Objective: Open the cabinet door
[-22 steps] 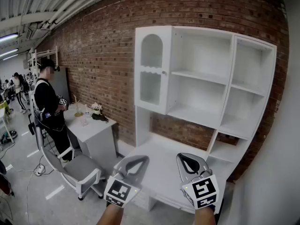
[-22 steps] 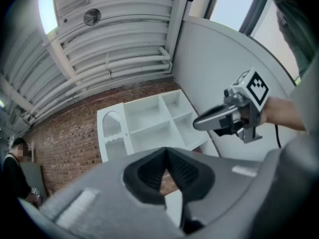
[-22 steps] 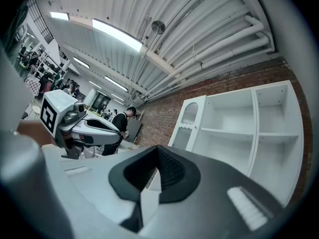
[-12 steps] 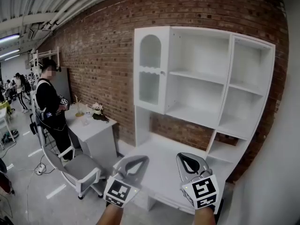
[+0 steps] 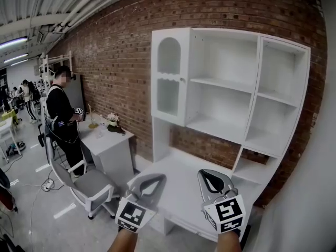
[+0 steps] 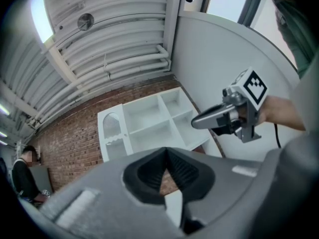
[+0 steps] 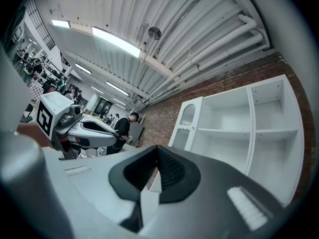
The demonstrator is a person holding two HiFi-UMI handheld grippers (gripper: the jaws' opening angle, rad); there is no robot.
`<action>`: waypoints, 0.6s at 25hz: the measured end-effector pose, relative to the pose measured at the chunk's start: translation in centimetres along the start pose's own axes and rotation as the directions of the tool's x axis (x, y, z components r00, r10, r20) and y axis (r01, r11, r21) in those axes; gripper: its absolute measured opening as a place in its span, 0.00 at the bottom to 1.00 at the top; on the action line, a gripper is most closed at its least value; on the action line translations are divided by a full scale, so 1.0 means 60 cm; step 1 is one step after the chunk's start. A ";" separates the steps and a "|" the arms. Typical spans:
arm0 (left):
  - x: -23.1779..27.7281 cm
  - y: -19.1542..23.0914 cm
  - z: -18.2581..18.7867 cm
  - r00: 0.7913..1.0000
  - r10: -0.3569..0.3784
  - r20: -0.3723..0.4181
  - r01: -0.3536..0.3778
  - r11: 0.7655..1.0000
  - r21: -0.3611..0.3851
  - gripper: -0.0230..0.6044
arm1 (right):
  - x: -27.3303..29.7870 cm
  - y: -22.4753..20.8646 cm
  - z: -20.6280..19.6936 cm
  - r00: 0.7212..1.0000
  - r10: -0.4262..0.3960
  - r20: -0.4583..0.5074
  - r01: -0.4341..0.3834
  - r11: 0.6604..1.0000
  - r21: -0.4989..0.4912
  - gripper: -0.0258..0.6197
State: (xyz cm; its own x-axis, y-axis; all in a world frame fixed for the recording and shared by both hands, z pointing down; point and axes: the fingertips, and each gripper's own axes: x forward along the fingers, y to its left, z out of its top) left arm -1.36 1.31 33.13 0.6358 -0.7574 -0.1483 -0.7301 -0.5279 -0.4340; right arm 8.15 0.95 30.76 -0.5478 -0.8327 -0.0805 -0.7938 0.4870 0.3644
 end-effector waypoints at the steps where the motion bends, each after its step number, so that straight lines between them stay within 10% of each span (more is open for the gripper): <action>1: 0.000 -0.001 -0.001 1.000 0.004 -0.001 -0.004 1.000 0.000 0.04 | 0.000 -0.001 -0.002 1.000 0.002 0.001 -0.002 1.000 0.001 0.05; 15: 0.036 0.048 -0.031 0.999 -0.044 0.026 0.044 0.999 -0.016 0.04 | 0.062 -0.006 -0.016 0.999 -0.041 -0.029 0.041 0.999 0.000 0.05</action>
State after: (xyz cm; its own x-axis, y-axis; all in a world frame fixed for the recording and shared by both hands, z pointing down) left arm -2.56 -2.58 33.23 0.6736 -0.7232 -0.1525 -0.7050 -0.5668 -0.4262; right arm 6.65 -2.55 31.20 -0.5072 -0.8591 -0.0684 -0.8154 0.4526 0.3610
